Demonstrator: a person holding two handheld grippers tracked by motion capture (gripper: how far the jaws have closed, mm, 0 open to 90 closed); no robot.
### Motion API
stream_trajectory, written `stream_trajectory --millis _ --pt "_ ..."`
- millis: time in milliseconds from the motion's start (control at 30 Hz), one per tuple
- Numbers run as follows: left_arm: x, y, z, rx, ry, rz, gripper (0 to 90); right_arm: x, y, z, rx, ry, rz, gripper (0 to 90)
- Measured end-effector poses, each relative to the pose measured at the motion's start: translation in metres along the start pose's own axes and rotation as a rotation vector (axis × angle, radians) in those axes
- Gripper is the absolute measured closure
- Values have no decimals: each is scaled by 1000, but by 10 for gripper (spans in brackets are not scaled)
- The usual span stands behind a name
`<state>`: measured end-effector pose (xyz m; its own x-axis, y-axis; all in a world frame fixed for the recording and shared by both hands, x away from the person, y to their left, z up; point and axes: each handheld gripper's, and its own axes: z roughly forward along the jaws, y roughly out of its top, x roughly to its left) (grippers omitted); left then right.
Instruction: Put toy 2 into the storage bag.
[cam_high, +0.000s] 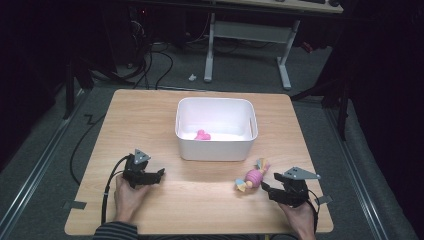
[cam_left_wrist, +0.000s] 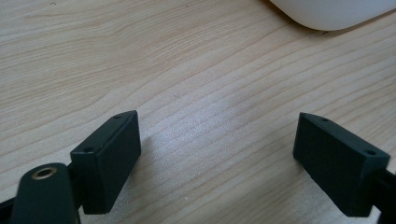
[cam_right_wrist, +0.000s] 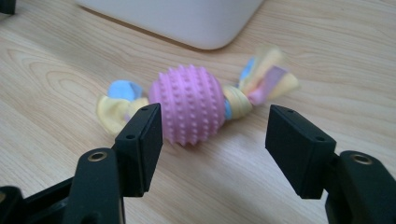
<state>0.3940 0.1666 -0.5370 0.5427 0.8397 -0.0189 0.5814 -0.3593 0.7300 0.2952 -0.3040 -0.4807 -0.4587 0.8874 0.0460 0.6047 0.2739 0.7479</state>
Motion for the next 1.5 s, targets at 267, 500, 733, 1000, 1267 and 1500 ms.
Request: stream_trajectory --millis 267,500,733,1000,1267,1500 --pt "0 0 0 -1 0 -1 155 9 20 13 24 36 -48 377" --pt "0 0 0 0 0 0 155 8 28 25 57 55 -48 392" --pt "0 0 0 0 1 0 156 5 32 36 97 72 -42 402" --pt "0 0 0 0 1 0 156 3 33 42 106 111 -38 411" --pt "0 0 0 0 2 0 158 8 35 45 134 94 -68 375" --pt "0 0 0 0 0 -1 160 11 34 49 155 68 -90 383"
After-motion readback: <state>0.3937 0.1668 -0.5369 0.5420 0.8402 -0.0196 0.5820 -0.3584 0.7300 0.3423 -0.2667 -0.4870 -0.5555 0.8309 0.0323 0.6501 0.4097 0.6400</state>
